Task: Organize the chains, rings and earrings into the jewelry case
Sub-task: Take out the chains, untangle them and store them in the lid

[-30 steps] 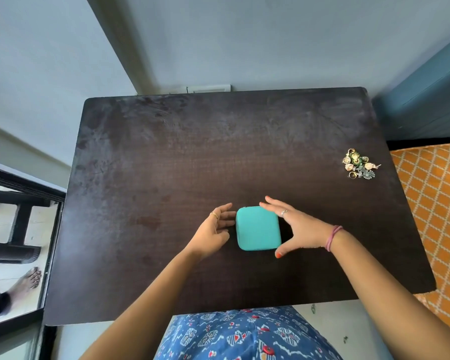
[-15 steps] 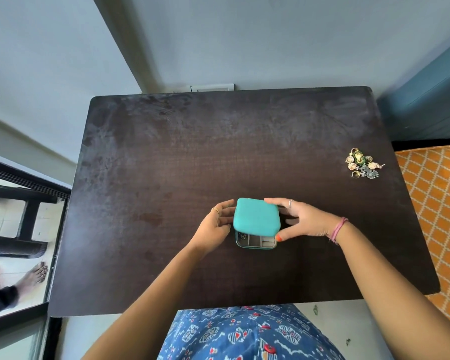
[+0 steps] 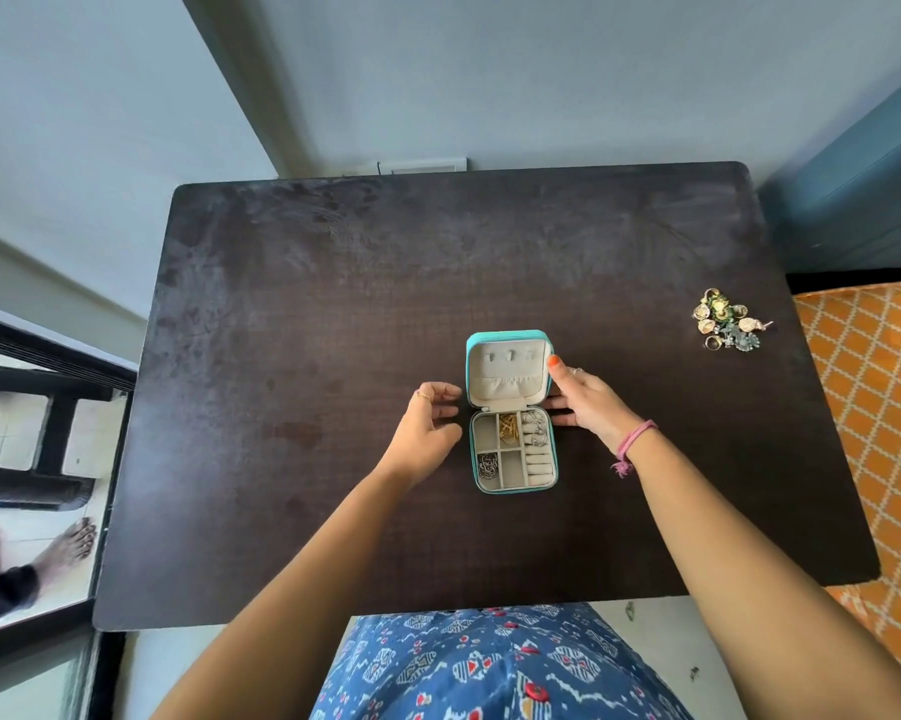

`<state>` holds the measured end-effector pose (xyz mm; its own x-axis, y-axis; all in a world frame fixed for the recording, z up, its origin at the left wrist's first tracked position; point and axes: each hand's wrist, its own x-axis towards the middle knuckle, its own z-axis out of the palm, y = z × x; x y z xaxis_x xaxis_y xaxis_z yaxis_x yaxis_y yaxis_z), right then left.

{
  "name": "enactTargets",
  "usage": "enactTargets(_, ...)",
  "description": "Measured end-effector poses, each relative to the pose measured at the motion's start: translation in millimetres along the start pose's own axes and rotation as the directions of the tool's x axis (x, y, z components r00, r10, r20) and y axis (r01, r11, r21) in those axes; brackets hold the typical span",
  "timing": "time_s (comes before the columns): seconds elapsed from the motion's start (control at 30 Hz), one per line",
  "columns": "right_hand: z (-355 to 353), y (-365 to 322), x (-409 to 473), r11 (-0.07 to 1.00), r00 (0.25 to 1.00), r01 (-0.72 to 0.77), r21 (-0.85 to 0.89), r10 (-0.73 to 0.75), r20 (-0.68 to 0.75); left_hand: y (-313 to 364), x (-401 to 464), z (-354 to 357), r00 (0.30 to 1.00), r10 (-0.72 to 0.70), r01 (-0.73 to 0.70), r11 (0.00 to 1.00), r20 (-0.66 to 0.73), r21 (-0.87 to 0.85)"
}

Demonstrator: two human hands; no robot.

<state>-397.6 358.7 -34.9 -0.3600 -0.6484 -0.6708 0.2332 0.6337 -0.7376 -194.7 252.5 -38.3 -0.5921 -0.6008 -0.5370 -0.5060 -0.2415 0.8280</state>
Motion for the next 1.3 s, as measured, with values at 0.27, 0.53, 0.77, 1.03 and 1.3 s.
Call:
enactTargets(0.27, 16, -5, 0, 1.0, 0.995, 0.017, 0.018, -0.015, -0.098, 15, 10, 0, 0.996, 0.022, -0.004, 0.978, 0.086, -0.21)
enactTargets(0.53, 19, -2, -4, 0.997, 0.987, 0.066, 0.026, -0.062, -0.151, 20, 10, 0, 0.998, -0.002, 0.018, 0.964, 0.06, -0.265)
enactTargets(0.77, 18, 5, -10, 0.996, 0.98, 0.084, -0.032, -0.088, -0.177, 17, 10, -2, 0.999, 0.0, 0.017, 0.948, 0.051, -0.319)
enactTargets(1.03, 17, 12, -27, 0.914, 0.906, 0.177, -0.366, -0.296, -0.301, 8, 15, -1, 0.997, 0.039, -0.007, 0.912, 0.07, -0.411)
enactTargets(1.3, 22, 15, -34, 0.761, 0.862, 0.227, -0.608, -0.448, -0.238, -8, 18, -4, 0.996, 0.088, -0.065, 0.823, 0.014, -0.564)
